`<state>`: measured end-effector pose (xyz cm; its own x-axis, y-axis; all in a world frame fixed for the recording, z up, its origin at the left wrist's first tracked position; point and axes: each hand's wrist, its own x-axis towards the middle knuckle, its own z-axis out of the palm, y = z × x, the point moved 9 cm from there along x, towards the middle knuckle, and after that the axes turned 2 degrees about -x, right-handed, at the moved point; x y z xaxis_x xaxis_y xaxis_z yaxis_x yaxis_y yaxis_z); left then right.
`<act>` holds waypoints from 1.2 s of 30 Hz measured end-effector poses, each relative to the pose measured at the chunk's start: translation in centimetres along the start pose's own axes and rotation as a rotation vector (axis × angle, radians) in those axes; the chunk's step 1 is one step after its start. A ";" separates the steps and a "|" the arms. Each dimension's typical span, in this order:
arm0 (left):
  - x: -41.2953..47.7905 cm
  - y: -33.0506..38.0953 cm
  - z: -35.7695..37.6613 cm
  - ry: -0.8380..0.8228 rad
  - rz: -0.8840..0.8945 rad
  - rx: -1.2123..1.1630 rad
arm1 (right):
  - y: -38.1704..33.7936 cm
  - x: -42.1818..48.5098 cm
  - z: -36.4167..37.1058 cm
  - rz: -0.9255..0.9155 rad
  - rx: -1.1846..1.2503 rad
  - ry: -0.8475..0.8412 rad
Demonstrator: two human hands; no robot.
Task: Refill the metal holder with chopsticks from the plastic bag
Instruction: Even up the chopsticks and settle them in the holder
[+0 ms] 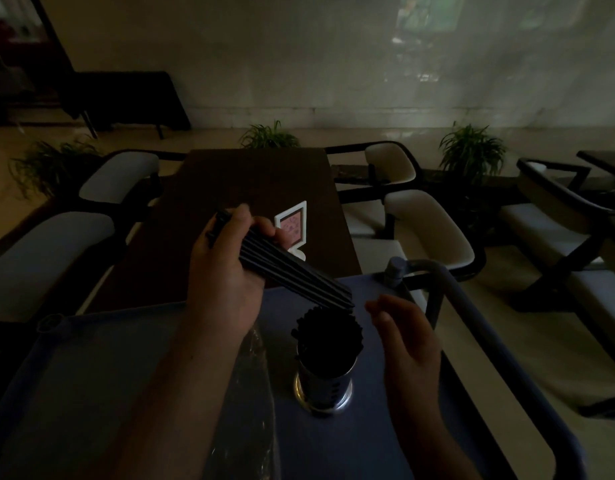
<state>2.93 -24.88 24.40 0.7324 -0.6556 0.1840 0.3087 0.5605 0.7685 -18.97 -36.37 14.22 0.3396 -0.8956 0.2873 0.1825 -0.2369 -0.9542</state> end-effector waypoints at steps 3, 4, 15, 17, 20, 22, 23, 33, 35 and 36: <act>-0.7 -0.5 -0.1 0.034 0.001 -0.125 | -0.1 -1.0 2.7 0.162 0.178 -0.100; -1.0 -0.7 -0.1 0.044 0.000 -0.166 | 0.2 -1.4 3.7 0.251 0.253 -0.140; -4.7 -5.4 -1.2 0.130 -0.197 -0.355 | -0.8 -3.7 9.9 0.647 0.790 -0.257; -5.6 -6.9 -1.5 0.157 -0.267 -0.390 | -0.7 -3.1 9.6 0.683 0.883 -0.175; -6.9 -8.7 -1.7 0.172 -0.342 -0.471 | -0.3 -2.2 8.8 0.670 1.006 -0.093; -7.4 -9.8 -2.0 0.175 -0.372 -0.468 | 0.2 -1.8 7.9 0.650 0.987 -0.037; -7.6 -10.2 -2.4 0.182 -0.379 -0.456 | 0.7 -1.7 7.3 0.648 0.958 0.008; -5.6 -10.8 -9.6 0.372 -0.304 -0.152 | 2.7 1.4 1.4 0.627 0.722 0.260; -5.2 -10.2 -11.3 0.372 -0.232 0.085 | 2.5 2.3 0.8 0.563 0.641 0.248; -5.1 -10.1 -11.8 0.348 -0.205 0.219 | 2.3 2.5 0.8 0.533 0.608 0.233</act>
<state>3.23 -21.24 8.45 0.8415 -0.5115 -0.1740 0.3605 0.2917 0.8860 -16.98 -38.85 12.77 0.3345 -0.9007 -0.2774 0.5394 0.4243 -0.7274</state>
